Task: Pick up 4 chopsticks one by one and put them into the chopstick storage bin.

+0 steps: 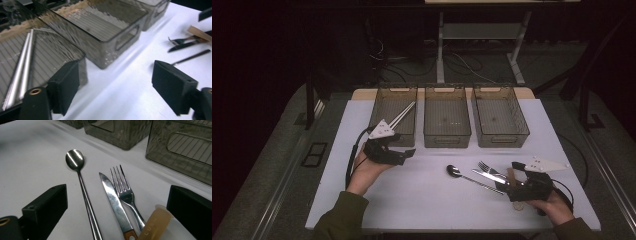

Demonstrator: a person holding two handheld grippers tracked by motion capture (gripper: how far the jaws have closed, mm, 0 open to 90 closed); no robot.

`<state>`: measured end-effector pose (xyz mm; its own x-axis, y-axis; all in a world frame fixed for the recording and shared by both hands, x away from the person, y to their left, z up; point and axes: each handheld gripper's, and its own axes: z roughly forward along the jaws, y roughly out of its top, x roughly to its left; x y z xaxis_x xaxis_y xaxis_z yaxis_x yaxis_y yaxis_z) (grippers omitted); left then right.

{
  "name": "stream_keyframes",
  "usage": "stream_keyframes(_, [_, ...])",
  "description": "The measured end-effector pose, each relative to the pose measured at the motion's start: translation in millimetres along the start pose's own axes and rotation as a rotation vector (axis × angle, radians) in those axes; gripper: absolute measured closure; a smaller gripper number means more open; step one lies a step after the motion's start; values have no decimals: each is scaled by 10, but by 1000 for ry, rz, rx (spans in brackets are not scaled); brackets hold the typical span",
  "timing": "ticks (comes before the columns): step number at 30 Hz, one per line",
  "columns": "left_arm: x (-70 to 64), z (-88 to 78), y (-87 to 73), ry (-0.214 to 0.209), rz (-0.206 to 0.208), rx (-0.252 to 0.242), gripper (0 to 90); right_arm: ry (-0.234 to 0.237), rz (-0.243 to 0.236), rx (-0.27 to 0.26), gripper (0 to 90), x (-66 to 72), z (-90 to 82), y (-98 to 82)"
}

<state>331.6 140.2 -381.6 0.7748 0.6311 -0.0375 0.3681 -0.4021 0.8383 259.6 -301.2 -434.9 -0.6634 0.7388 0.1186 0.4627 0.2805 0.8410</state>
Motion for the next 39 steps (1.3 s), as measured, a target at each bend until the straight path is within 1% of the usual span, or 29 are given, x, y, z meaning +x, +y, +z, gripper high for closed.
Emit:
stream_keyframes(2, [-53, -15, -52, -1, 0, -5, 155, 1, -1, -2, 32, 1, -2, 1])
stream_keyframes(4, [-103, -38, -101, -2, 10, -12, 142, 0, -2, -4, 32, 0, -5, 3])
stream_keyframes(6, [-149, -56, -156, -14, 6, -21, 136, 0, -1, -5, 32, 0, -8, 4])
stream_keyframes(11, [-244, -74, -279, -22, 22, -13, 111, 1, 0, -4, 32, 8, -10, 6])
stream_keyframes(15, [-296, -75, -367, -41, 23, -8, 73, 1, -1, -4, 32, 10, -11, 7])
stream_keyframes(19, [-325, -83, -454, -54, 22, 2, 43, 2, -2, -4, 32, 9, -13, 8])
stream_keyframes(25, [-397, -94, -549, -47, 26, 15, 0, 2, -4, -5, 32, 11, -15, 9])
stream_keyframes(27, [-420, -90, -577, -41, 27, 23, 0, 3, -4, -3, 32, 12, -12, 9])
stream_keyframes(28, [-429, -88, -593, -45, 27, 28, 0, 4, -4, -2, 32, 12, -12, 9])
stream_keyframes(31, [-443, -91, -636, -46, 27, 19, 0, 5, -2, 1, 32, 11, -15, 12])
stream_keyframes(34, [-439, -90, -652, -51, 23, 24, 0, 13, 0, 12, 32, 12, -17, 21])
stream_keyframes(39, [-429, -96, -651, -54, 12, 23, 0, 52, -13, 37, 32, 24, -33, 57])
